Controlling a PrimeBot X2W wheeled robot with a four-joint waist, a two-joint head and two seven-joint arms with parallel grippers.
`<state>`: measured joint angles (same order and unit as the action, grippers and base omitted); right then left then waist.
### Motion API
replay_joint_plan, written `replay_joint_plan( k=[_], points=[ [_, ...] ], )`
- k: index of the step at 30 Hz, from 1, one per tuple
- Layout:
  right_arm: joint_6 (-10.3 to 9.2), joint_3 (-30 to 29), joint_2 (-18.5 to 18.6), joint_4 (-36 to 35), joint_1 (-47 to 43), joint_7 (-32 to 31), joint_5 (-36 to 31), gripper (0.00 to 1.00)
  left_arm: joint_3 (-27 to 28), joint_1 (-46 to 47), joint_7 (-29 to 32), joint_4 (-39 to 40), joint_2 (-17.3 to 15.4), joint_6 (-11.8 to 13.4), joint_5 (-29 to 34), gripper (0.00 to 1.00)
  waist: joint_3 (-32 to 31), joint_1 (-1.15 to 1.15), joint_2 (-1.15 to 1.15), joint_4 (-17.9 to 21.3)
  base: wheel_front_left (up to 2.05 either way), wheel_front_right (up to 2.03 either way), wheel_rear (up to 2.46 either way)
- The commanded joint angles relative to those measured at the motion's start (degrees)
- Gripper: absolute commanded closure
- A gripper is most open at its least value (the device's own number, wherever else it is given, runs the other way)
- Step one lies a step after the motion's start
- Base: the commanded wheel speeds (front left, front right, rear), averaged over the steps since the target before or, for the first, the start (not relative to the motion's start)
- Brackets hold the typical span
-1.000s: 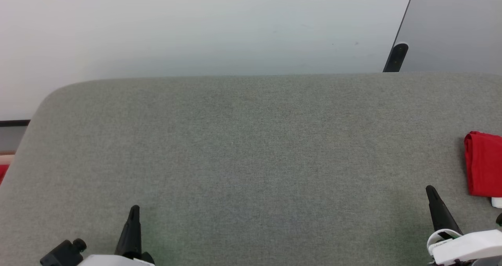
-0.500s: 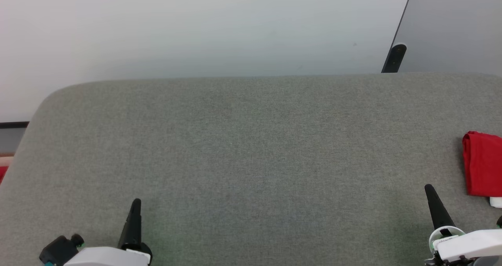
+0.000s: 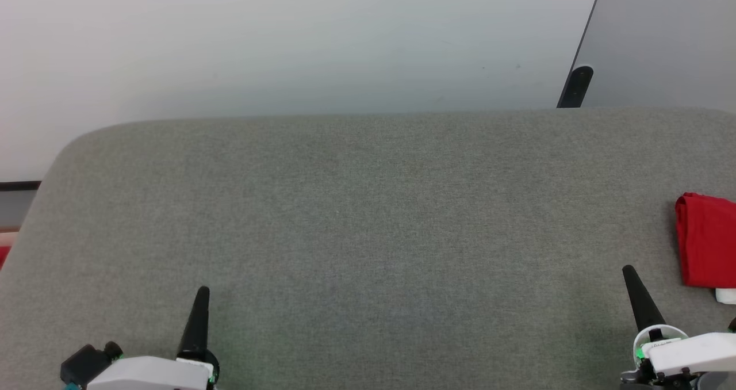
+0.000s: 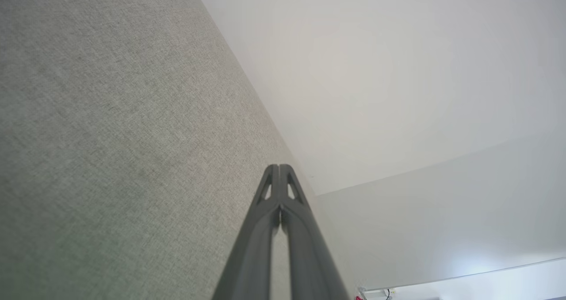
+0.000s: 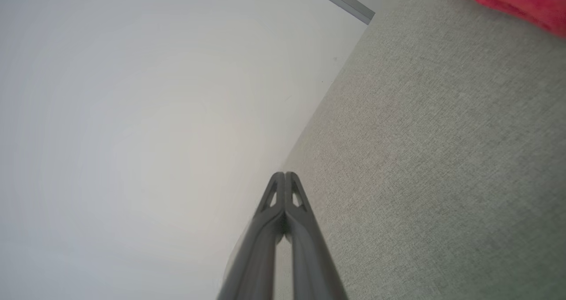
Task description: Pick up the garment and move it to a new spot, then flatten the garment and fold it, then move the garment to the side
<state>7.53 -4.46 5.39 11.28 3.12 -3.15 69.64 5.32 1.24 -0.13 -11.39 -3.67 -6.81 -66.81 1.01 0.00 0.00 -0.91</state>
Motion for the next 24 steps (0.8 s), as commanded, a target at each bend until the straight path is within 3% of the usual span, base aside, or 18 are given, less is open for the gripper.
replay_joint_plan(
  k=[1,24],
  points=[
    [-0.04,-0.31,0.01,-0.23,1.33,-0.33,1.44,1.00,0.25,1.31,0.36,0.25,-0.02,-0.35,-1.57,1.00,-0.02,0.00,0.00,0.03,0.00,0.00,0.00],
    [-0.06,-1.28,-1.28,1.23,2.38,-1.83,11.72,1.00,0.78,3.24,3.51,-1.23,0.39,-0.58,-13.19,1.00,-0.37,0.00,0.00,0.40,0.00,0.00,0.00]
  ],
)
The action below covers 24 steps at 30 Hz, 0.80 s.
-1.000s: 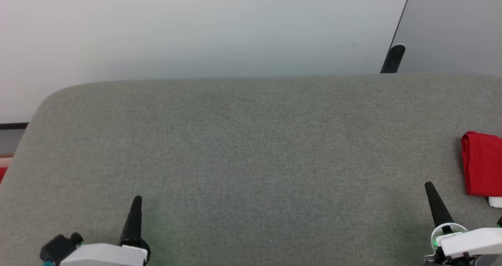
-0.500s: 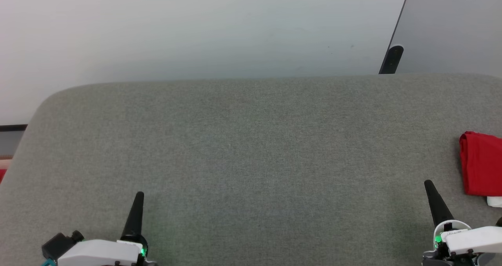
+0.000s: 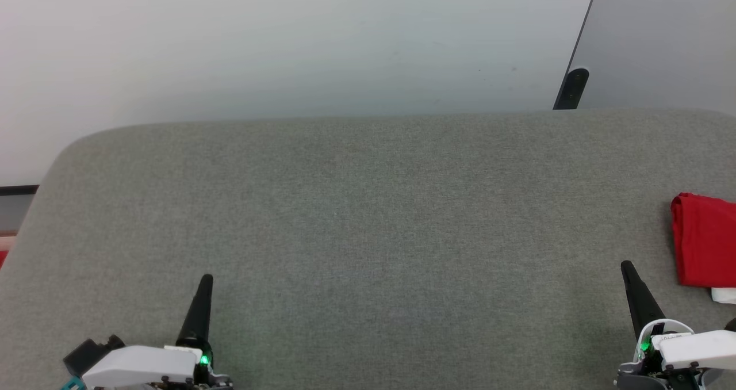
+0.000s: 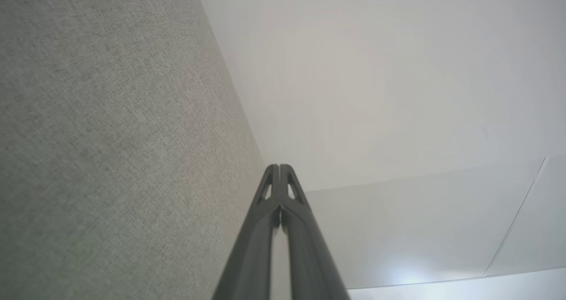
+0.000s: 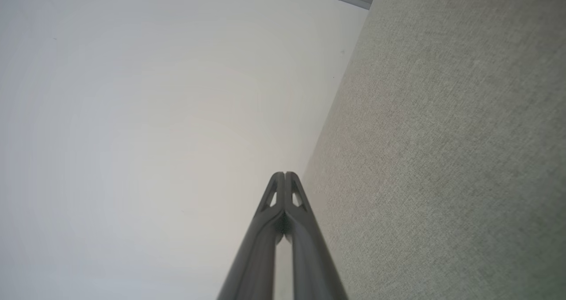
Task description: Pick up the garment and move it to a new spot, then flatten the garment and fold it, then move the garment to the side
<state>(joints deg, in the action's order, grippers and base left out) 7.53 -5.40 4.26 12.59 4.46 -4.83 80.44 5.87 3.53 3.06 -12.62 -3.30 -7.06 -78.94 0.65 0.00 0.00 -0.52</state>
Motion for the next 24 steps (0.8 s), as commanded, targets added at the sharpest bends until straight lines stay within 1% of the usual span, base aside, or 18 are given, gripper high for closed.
replay_joint_plan(
  k=[1,24],
  points=[
    [-0.06,-0.38,-0.20,-0.02,1.05,-0.24,1.34,1.00,0.24,1.03,0.44,-0.07,0.04,-0.34,-1.51,1.00,-0.03,0.00,0.00,0.03,0.00,0.00,0.00],
    [-0.06,-1.06,-1.19,1.13,1.88,-1.47,9.48,1.00,0.66,2.44,2.93,-1.19,0.37,-0.61,-10.66,1.00,-0.35,0.00,0.00,0.39,0.00,0.00,0.00]
  ],
)
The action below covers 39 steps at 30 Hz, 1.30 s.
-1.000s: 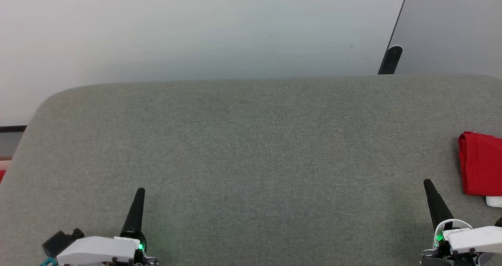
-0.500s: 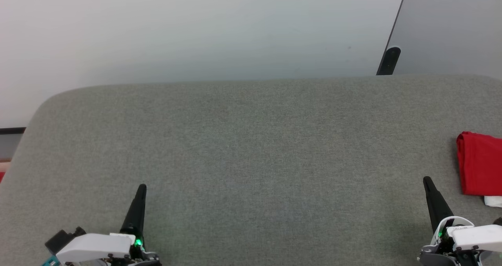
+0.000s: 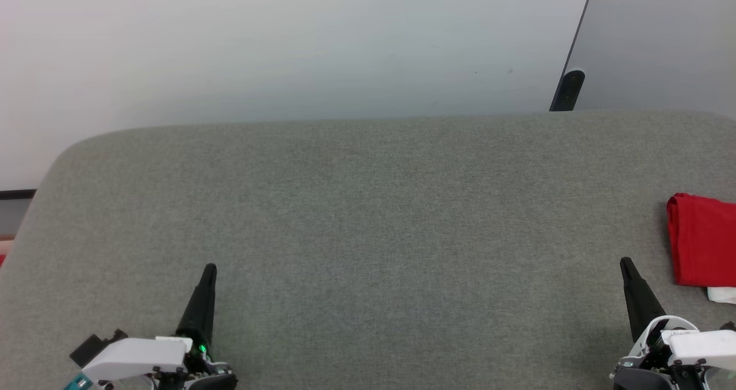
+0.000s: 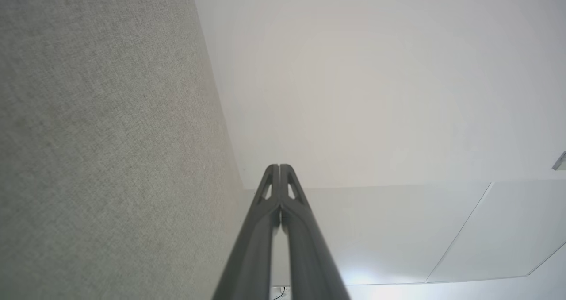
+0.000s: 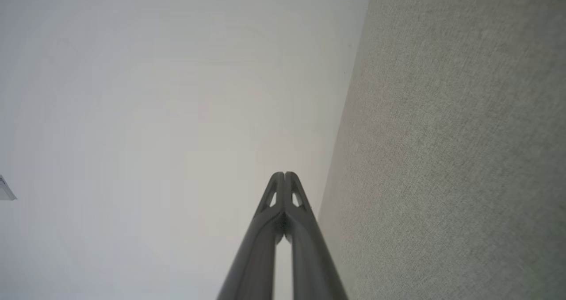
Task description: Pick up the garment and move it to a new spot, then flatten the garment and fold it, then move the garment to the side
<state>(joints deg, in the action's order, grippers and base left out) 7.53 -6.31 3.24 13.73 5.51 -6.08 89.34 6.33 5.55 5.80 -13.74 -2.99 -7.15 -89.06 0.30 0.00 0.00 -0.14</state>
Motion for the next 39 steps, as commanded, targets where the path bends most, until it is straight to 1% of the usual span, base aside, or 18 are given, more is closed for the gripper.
replay_joint_plan(
  k=[1,8,39],
  points=[
    [-0.07,-0.17,-0.21,0.06,0.89,-0.30,0.94,1.00,0.21,0.53,0.21,-0.12,0.07,-0.53,-0.91,1.00,-0.02,0.00,0.00,0.02,0.00,0.00,0.00],
    [-0.08,-0.34,-0.53,0.38,1.20,-0.55,3.22,1.00,0.33,1.07,0.92,-0.46,0.16,-0.49,-3.50,1.00,-0.12,0.00,0.00,0.13,0.00,0.00,0.00],
    [-0.07,-0.30,-0.50,0.38,0.84,-0.55,3.11,1.00,0.29,1.05,0.94,-0.43,0.15,-0.50,-3.43,1.00,-0.13,0.00,0.00,0.14,0.00,0.00,0.00]
  ],
)
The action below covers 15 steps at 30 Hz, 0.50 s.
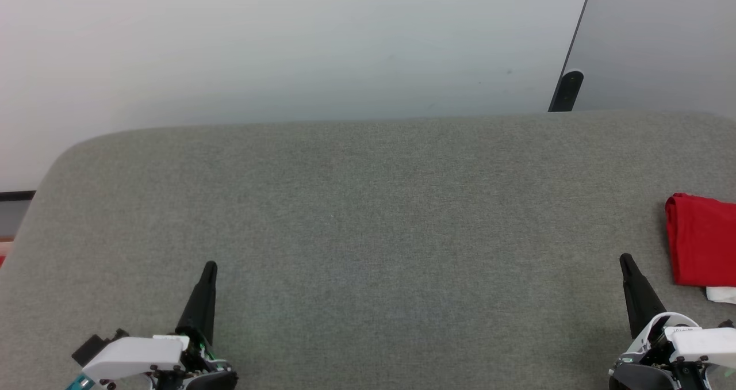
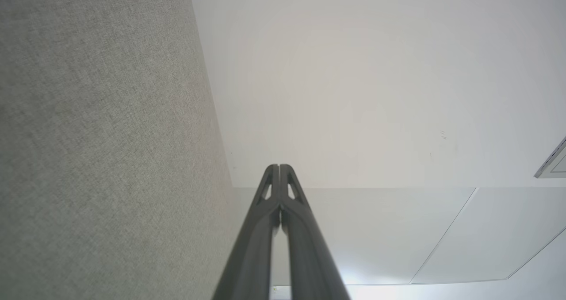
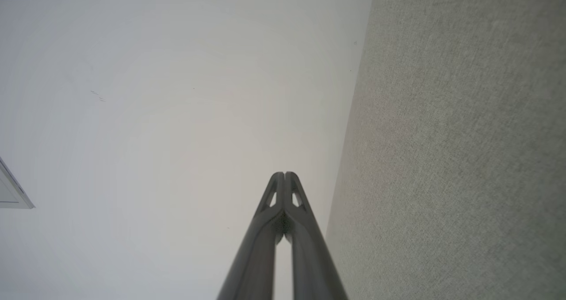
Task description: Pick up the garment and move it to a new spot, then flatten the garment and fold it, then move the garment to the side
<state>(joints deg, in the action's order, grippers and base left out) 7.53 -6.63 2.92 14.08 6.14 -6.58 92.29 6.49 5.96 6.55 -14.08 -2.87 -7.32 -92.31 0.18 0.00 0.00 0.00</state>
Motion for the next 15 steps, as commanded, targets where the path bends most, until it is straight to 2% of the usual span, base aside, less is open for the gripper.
replay_joint_plan(
  k=[1,15],
  points=[
    [-0.07,0.02,-0.18,0.02,0.20,-0.05,0.16,1.00,0.14,0.63,0.18,-0.09,0.02,-0.32,-0.18,1.00,0.00,0.00,0.00,0.00,0.00,0.00,0.00],
    [-0.07,0.04,-0.18,0.02,0.20,-0.03,0.18,1.00,0.13,0.62,0.18,-0.08,0.02,-0.33,-0.18,1.00,0.00,0.00,0.00,0.00,0.00,0.00,0.00]
  ],
)
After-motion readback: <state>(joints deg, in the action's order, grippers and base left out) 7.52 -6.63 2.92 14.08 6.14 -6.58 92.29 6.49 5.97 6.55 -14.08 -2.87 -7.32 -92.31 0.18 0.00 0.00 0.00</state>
